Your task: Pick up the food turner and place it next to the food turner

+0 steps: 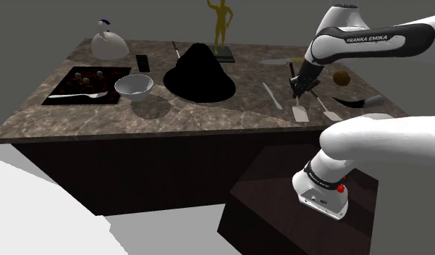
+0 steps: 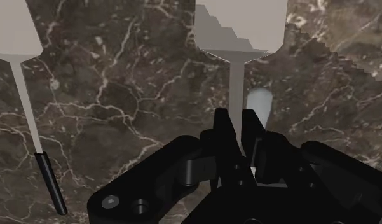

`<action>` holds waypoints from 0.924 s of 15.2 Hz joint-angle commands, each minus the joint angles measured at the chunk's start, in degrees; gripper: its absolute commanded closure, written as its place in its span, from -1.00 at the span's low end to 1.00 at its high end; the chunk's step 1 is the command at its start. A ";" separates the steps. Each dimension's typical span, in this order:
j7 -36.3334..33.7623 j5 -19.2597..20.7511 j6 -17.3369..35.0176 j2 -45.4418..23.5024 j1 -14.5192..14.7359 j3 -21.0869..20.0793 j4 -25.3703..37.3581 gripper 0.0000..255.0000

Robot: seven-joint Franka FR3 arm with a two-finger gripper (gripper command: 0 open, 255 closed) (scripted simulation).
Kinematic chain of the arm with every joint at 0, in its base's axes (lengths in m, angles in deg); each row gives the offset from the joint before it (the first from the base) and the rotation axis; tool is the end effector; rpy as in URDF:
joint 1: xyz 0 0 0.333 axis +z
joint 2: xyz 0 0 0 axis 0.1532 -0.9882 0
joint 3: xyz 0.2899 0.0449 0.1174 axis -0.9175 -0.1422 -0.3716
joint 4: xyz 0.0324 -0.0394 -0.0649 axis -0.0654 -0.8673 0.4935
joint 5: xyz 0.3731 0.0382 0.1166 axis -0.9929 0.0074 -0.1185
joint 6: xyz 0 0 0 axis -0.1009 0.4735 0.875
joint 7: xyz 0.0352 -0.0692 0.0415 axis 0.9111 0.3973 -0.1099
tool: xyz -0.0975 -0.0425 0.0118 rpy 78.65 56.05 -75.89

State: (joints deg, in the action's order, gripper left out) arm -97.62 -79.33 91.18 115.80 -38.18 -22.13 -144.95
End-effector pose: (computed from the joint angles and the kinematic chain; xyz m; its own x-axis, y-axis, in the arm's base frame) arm 0.2319 -0.1930 0.4163 0.7060 -0.7054 0.0622 -0.7069 -0.7073 0.0015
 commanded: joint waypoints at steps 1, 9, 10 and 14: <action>1.59 1.16 1.02 -0.26 -1.11 1.48 -0.72 1.00; 1.39 2.27 9.10 -3.89 -1.54 2.49 -5.19 1.00; 1.36 2.42 10.18 -4.48 -1.59 2.63 -5.69 1.00; 1.25 3.00 14.62 -7.13 -1.77 3.14 -7.50 1.00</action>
State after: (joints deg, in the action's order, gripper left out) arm -96.39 -76.55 104.48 109.28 -39.82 -19.18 -151.77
